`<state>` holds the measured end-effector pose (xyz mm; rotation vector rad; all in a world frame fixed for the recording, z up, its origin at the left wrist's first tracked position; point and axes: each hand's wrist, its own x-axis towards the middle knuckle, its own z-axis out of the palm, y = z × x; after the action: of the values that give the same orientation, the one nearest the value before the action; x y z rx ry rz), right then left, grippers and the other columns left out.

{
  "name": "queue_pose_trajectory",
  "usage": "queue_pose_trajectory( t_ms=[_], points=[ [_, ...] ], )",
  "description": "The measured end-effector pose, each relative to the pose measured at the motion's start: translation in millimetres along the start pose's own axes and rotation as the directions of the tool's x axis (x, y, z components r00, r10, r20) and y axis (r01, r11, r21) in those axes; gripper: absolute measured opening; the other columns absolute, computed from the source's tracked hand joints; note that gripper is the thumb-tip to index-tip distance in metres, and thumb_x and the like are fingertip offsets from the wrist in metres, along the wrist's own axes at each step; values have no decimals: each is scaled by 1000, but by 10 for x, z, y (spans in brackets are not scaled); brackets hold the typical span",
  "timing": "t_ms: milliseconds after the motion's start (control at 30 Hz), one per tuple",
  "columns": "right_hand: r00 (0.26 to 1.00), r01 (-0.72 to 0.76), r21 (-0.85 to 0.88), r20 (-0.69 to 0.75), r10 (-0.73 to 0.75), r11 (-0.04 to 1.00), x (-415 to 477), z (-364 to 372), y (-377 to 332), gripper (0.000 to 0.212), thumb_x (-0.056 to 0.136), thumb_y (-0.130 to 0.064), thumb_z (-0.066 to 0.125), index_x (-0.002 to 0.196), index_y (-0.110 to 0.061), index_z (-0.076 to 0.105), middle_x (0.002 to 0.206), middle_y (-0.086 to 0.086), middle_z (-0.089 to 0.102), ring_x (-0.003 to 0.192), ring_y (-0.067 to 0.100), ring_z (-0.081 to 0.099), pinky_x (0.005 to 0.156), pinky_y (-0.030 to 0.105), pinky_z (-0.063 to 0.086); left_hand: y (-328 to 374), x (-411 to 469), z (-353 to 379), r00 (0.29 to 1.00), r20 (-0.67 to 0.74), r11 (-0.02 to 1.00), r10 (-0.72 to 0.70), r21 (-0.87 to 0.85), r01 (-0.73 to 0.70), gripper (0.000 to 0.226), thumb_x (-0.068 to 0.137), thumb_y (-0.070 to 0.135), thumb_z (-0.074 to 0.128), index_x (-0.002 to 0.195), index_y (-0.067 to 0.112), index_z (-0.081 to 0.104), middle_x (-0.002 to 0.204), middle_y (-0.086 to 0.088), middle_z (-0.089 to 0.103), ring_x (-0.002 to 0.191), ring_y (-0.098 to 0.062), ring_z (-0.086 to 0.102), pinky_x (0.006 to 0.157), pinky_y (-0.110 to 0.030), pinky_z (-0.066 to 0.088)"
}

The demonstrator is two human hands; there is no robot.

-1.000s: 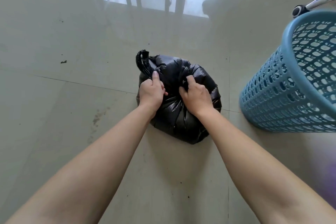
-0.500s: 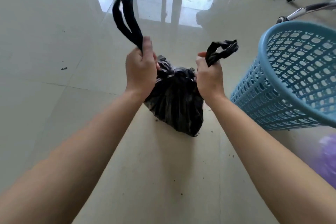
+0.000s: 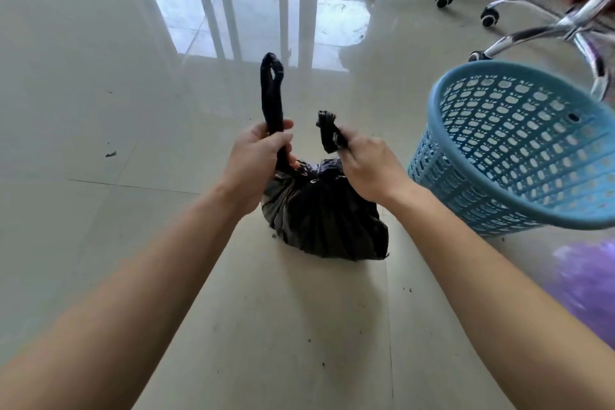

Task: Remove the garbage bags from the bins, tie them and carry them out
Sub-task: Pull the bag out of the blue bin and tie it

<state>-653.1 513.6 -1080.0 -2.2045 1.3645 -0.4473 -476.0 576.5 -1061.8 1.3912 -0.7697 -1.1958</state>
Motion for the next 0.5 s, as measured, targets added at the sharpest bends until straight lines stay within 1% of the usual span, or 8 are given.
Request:
queue_pose_trajectory(
  t_ms=[67, 133, 200, 267, 333, 400, 467, 500],
  points=[
    [996, 2, 2, 85, -2, 1000, -33, 5, -7, 21, 101, -19, 42, 110, -20, 60, 86, 9, 65, 89, 34, 60, 68, 33, 34, 5, 36, -33, 999, 48, 1000, 24, -17, -23, 30, 90, 1, 67, 118, 10, 58, 66, 0, 49, 60, -15, 55, 82, -40, 51],
    [989, 44, 11, 143, -45, 999, -24, 21, -40, 21, 101, -21, 43, 111, -22, 60, 97, 10, 70, 93, 32, 61, 72, 33, 37, -14, 53, -31, 990, 104, 991, 92, 87, -101, 45, 82, 9, 78, 121, 17, 58, 63, 5, 40, 61, -13, 47, 77, -38, 49],
    [976, 88, 0, 202, -86, 996, -16, 55, -84, 22, 102, -29, 41, 114, -25, 60, 99, 7, 70, 92, 29, 62, 76, 37, 45, -6, 15, 33, 987, 82, 974, 140, 167, -152, 36, 84, 18, 80, 116, 22, 64, 60, 1, 40, 58, -13, 41, 69, -36, 46],
    [971, 109, 20, 211, -111, 994, -30, 87, -103, 21, 104, -34, 43, 109, -23, 60, 88, 2, 66, 85, 26, 61, 75, 38, 46, 34, -1, 97, 994, -43, 993, 102, 56, -99, 14, 94, 26, 71, 102, 15, 69, 52, 4, 48, 46, -10, 41, 57, -30, 43],
    [985, 110, 112, 119, -123, 988, -49, 98, -85, 19, 103, -34, 50, 108, -22, 64, 77, -7, 63, 74, 11, 60, 70, 27, 44, 90, 22, 93, 987, -153, 983, -56, -183, 27, 23, 100, 32, 60, 91, 11, 59, 42, 10, 37, 35, -8, 33, 46, -25, 37],
    [996, 74, 272, 33, -87, 959, -88, 71, -34, 16, 97, -33, 63, 109, -23, 69, 78, -14, 67, 69, -4, 59, 67, 13, 44, 81, 63, 25, 968, -199, 943, -156, -320, 87, 30, 104, 36, 53, 82, 16, 45, 44, 8, 28, 36, -9, 26, 44, -25, 34],
    [999, 29, 381, 25, -41, 924, -143, 69, 25, 15, 91, -34, 71, 105, -28, 72, 86, -12, 73, 74, -4, 64, 73, 15, 50, 36, 86, -36, 957, -194, 922, -218, -362, 136, 30, 106, 36, 46, 82, 19, 40, 46, 7, 25, 38, -9, 22, 44, -24, 32],
    [999, 11, 363, 26, -22, 932, -161, 85, 67, 14, 90, -36, 73, 102, -30, 73, 90, -11, 74, 79, -1, 66, 76, 19, 52, 22, 86, -51, 954, -178, 916, -240, -367, 161, 29, 107, 34, 45, 83, 19, 39, 48, 7, 23, 39, -9, 21, 44, -23, 31]
  ],
)
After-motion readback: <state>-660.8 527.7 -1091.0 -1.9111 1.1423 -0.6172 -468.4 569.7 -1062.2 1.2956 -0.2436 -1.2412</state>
